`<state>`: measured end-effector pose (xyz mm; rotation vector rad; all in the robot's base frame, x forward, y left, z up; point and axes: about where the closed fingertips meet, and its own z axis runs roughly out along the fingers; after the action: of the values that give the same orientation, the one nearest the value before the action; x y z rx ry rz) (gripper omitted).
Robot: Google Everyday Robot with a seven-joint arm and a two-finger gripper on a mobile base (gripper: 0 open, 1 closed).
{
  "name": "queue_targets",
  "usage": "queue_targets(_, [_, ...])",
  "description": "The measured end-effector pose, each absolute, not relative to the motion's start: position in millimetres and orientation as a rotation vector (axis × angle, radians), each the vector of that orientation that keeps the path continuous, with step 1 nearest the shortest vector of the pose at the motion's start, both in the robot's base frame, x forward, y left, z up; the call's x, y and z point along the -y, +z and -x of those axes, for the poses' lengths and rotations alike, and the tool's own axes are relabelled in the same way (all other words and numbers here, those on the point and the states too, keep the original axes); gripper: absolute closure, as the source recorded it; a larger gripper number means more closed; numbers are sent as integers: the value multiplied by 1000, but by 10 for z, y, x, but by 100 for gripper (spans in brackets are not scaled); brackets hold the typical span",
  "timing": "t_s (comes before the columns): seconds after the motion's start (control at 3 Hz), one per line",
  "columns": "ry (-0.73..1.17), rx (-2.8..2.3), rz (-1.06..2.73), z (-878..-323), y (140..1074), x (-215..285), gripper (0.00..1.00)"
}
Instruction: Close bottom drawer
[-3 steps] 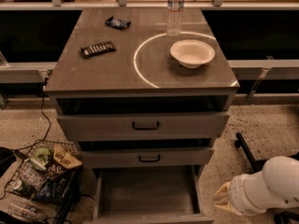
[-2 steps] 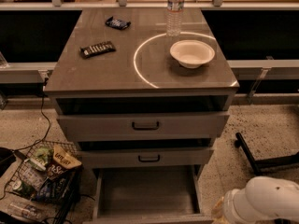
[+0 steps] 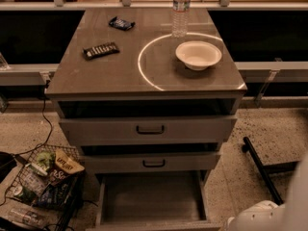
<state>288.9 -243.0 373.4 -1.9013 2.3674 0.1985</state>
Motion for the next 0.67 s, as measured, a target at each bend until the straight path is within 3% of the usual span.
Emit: queue_targets(0.67, [114, -2313, 1903, -3289, 3333, 2387, 100])
